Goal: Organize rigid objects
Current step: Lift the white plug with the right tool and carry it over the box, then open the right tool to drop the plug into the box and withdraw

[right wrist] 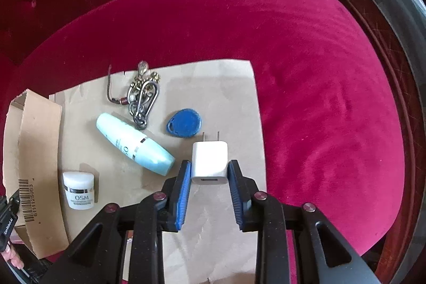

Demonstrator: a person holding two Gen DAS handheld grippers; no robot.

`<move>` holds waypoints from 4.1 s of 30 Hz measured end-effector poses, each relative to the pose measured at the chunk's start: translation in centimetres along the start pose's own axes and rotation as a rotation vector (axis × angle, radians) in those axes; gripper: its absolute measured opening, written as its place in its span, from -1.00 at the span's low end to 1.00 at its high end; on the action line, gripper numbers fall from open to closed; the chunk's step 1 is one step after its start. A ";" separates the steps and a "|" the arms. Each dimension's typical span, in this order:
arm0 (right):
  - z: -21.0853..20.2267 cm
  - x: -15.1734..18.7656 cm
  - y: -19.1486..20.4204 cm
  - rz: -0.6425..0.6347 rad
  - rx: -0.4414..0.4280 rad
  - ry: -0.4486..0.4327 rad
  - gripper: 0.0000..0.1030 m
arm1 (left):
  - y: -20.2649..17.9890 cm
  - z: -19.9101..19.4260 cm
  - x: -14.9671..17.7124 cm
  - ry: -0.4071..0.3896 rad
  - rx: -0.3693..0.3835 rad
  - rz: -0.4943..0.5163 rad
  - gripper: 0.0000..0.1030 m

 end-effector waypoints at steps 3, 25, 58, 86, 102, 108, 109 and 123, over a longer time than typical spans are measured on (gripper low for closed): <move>-0.6 -0.3 0.2 -0.002 0.003 -0.016 -0.44 | 0.1 0.1 0.0 0.000 0.000 0.000 -0.95; -6.7 0.4 3.2 -0.070 -0.056 -0.126 -0.44 | 0.0 0.1 0.0 0.001 -0.002 0.002 -0.95; -10.2 0.6 15.9 -0.302 -0.251 -0.191 -0.43 | 0.0 0.1 -0.2 0.004 0.001 -0.001 -0.95; -7.5 3.2 23.4 -0.456 -0.369 -0.137 -0.43 | 0.1 0.1 -0.2 0.004 0.003 -0.005 -0.95; -8.1 0.4 20.9 -0.388 -0.297 -0.240 0.99 | -0.1 0.2 -0.1 0.002 -0.002 -0.007 -0.95; -8.9 -1.0 18.8 -0.334 -0.290 -0.281 0.99 | 0.0 0.2 -0.1 0.003 0.000 -0.009 -0.95; -9.0 -1.3 18.4 -0.327 -0.287 -0.280 0.99 | 0.0 0.2 -0.1 0.002 0.000 -0.008 -0.95; -8.6 -2.1 13.1 -0.283 -0.189 -0.200 0.99 | 0.5 0.0 -0.2 0.001 0.004 -0.012 -0.95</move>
Point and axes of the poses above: each gripper's, at about its wrist camera, not at the fingertips, and z roughly the way its jaws point, y to its left, x to its underside, the point moved 5 cm from there along z, roughly the way its jaws point, and after that the axes turned 3 degrees about -y, right-handed, at the moved point
